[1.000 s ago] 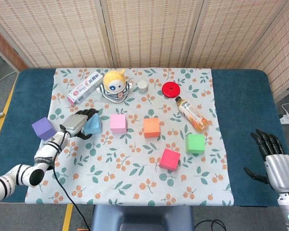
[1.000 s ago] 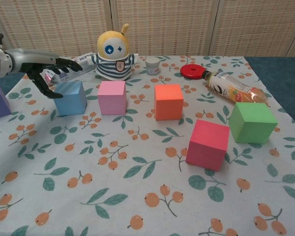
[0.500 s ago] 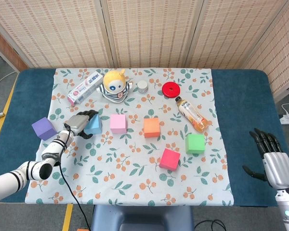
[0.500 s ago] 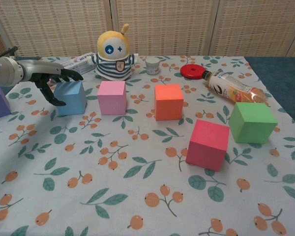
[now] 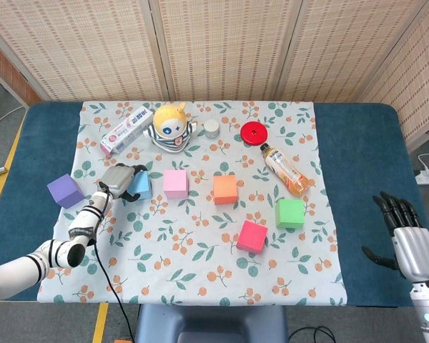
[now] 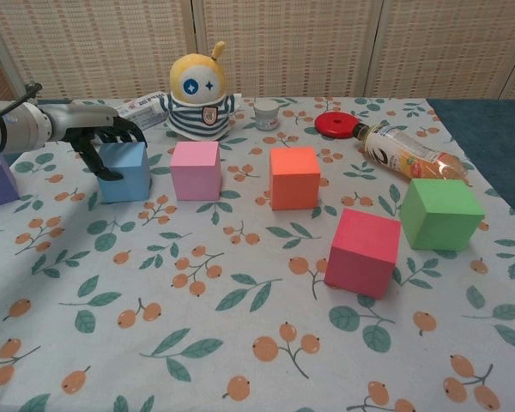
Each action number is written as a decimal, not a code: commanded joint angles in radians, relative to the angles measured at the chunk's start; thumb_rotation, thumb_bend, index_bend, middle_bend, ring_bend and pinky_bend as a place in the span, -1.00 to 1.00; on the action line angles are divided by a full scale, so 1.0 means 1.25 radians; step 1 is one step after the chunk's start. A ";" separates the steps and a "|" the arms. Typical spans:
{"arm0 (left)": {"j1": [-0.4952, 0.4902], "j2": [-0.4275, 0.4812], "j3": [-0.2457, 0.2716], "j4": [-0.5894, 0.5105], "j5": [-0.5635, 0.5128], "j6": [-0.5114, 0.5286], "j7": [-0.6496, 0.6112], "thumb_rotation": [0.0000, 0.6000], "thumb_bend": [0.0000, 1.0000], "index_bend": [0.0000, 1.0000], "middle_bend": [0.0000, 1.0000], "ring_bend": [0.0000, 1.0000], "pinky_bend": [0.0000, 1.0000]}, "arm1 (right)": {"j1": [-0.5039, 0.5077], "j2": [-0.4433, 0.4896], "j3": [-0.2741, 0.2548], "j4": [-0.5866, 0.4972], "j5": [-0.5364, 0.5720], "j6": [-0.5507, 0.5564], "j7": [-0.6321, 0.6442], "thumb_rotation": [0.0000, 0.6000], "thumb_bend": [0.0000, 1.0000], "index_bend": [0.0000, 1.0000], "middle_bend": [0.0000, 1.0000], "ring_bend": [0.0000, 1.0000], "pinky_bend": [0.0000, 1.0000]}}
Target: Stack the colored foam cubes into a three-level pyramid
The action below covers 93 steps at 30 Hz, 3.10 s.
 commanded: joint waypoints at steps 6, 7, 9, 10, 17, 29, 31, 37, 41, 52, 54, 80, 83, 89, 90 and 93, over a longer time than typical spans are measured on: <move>-0.007 -0.002 -0.019 0.014 0.083 -0.008 -0.063 1.00 -0.34 -0.52 -0.29 -0.40 -0.63 | -0.002 0.001 0.000 -0.002 0.006 0.000 -0.005 0.99 -1.00 -1.00 -1.00 -1.00 -1.00; -0.009 -0.003 -0.021 0.019 0.097 -0.013 -0.076 1.00 -0.34 -0.52 -0.30 -0.41 -0.64 | -0.002 0.002 0.000 -0.003 0.007 0.001 -0.005 0.99 -1.00 -1.00 -1.00 -1.00 -1.00; -0.012 -0.006 -0.024 0.028 0.124 -0.019 -0.100 1.00 -0.34 -0.52 -0.30 -0.42 -0.65 | -0.003 0.002 0.000 -0.005 0.010 0.002 -0.007 0.99 -1.00 -1.00 -1.00 -1.00 -1.00; -0.013 -0.007 -0.024 0.033 0.137 -0.021 -0.108 1.00 -0.34 -0.52 -0.31 -0.42 -0.65 | -0.004 0.003 0.000 -0.005 0.012 0.002 -0.008 0.99 -1.00 -1.00 -1.00 -1.00 -1.00; -0.027 -0.017 -0.023 0.061 0.209 -0.040 -0.171 1.00 -0.34 -0.53 -0.36 -0.45 -0.67 | -0.004 0.001 0.001 -0.009 0.020 -0.001 -0.016 0.99 -1.00 -1.00 -1.00 -1.00 -1.00; -0.046 -0.047 -0.012 0.108 0.263 -0.078 -0.237 1.00 -0.34 -0.62 -0.54 -0.55 -0.70 | -0.002 -0.001 0.004 -0.014 0.033 -0.007 -0.028 0.99 -1.00 -1.00 -1.00 -1.00 -1.00; -0.048 -0.049 -0.010 0.112 0.269 -0.082 -0.247 1.00 -0.34 -0.67 -0.59 -0.60 -0.71 | -0.001 -0.001 0.004 -0.015 0.035 -0.008 -0.029 0.99 -1.00 -1.00 -1.00 -1.00 -1.00; -0.046 -0.045 -0.005 0.115 0.283 -0.087 -0.269 1.00 -0.34 -0.83 -0.74 -0.75 -0.73 | 0.001 -0.001 0.006 -0.017 0.038 -0.012 -0.031 0.99 -1.00 -1.00 -1.00 -1.00 -1.00; -0.042 -0.042 -0.002 0.114 0.289 -0.080 -0.274 1.00 -0.33 -0.84 -0.78 -0.79 -0.74 | 0.002 -0.002 0.007 -0.017 0.039 -0.013 -0.032 0.99 -1.00 -1.00 -1.00 -1.00 -1.00; -0.034 -0.035 0.004 0.118 0.273 -0.081 -0.258 1.00 -0.33 -0.85 -0.69 -0.74 -0.73 | 0.001 -0.003 0.006 -0.014 0.039 -0.012 -0.027 0.99 -1.00 -1.00 -1.00 -1.00 -1.00; -0.034 -0.038 0.004 0.118 0.271 -0.078 -0.253 1.00 -0.34 -0.84 -0.65 -0.71 -0.73 | 0.001 -0.003 0.006 -0.013 0.039 -0.012 -0.025 0.99 -1.00 -1.00 -1.00 -1.00 -1.00; -0.030 -0.049 -0.003 0.124 0.267 -0.058 -0.244 1.00 -0.33 -0.77 -0.38 -0.58 -0.72 | -0.003 -0.001 0.005 -0.017 0.043 -0.010 -0.027 0.99 -1.00 -1.00 -1.00 -1.00 -1.00; -0.030 -0.049 0.000 0.124 0.273 -0.055 -0.245 1.00 -0.33 -0.76 -0.38 -0.58 -0.72 | -0.003 -0.001 0.005 -0.018 0.044 -0.011 -0.029 0.99 -1.00 -1.00 -1.00 -1.00 -1.00; -0.028 -0.053 0.003 0.126 0.282 -0.051 -0.252 1.00 -0.33 -0.75 -0.38 -0.58 -0.71 | -0.004 0.000 0.005 -0.021 0.046 -0.011 -0.031 0.99 -1.00 -1.00 -1.00 -1.00 -1.00; -0.027 -0.053 0.003 0.126 0.284 -0.051 -0.253 1.00 -0.33 -0.75 -0.38 -0.58 -0.72 | -0.004 0.000 0.005 -0.022 0.046 -0.010 -0.032 0.99 -1.00 -1.00 -1.00 -1.00 -1.00; -0.027 -0.053 0.004 0.126 0.285 -0.051 -0.255 1.00 -0.33 -0.75 -0.38 -0.58 -0.72 | -0.004 0.000 0.005 -0.022 0.047 -0.010 -0.032 0.99 -1.00 -1.00 -1.00 -1.00 -1.00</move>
